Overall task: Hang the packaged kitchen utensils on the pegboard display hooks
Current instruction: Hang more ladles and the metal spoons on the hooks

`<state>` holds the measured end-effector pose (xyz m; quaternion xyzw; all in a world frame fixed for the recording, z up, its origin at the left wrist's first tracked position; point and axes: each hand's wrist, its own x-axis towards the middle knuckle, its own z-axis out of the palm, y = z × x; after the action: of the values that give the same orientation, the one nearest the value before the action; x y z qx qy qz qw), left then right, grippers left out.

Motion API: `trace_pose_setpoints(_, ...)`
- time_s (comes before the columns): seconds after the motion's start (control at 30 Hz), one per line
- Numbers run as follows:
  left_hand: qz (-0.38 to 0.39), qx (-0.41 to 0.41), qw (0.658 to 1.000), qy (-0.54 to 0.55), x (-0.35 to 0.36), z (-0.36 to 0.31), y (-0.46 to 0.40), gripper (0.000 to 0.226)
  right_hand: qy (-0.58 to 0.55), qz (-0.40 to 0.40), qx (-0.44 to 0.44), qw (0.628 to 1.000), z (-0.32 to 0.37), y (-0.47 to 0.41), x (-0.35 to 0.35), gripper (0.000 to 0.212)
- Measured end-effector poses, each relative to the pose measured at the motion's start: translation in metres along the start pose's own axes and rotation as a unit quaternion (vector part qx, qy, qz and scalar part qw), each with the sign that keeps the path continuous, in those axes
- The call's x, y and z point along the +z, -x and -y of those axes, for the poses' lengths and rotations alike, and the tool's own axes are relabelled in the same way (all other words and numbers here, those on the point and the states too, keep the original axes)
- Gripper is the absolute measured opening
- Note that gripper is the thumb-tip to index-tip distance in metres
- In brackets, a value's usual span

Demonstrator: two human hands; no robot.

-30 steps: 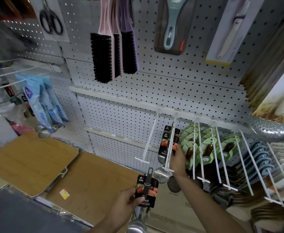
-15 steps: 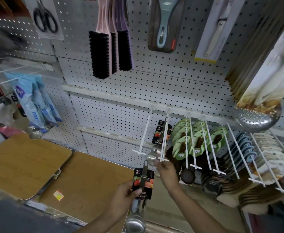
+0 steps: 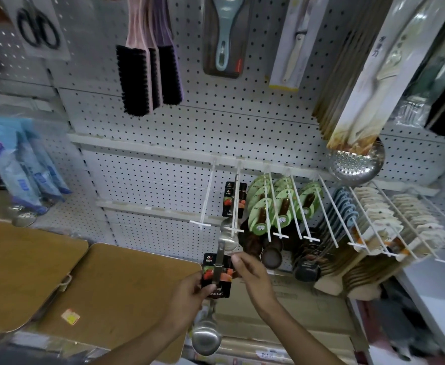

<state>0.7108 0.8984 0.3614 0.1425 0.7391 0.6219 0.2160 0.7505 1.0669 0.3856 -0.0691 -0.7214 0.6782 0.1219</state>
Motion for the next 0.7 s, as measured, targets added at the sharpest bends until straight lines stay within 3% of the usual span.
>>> trace_pose_setpoints(0.07,0.005,-0.001,1.000,-0.009,0.001,0.003,-0.002,0.023,0.016,0.001,0.007,1.000,0.001,0.006,0.001,0.031)
trace_pose_setpoints(0.17,0.026,-0.011,0.999,-0.031,0.004,0.009,-0.004,0.021,0.052,-0.002,0.020,0.998,-0.004,0.010,0.002,0.014)
trace_pose_setpoints(0.33,0.062,0.000,0.997,-0.046,0.008,0.016,-0.004,0.018,0.070,-0.034,0.034,0.996,-0.001,0.014,-0.001,0.008)
trace_pose_setpoints(0.5,0.072,0.000,0.996,-0.054,0.009,0.016,-0.008,0.025,0.080,-0.062,0.035,0.994,0.004,0.010,-0.002,0.026)
trace_pose_setpoints(0.7,0.093,-0.038,0.988,-0.117,0.009,0.027,-0.017,0.017,0.037,-0.070,0.029,0.996,0.016,0.001,-0.001,0.007)
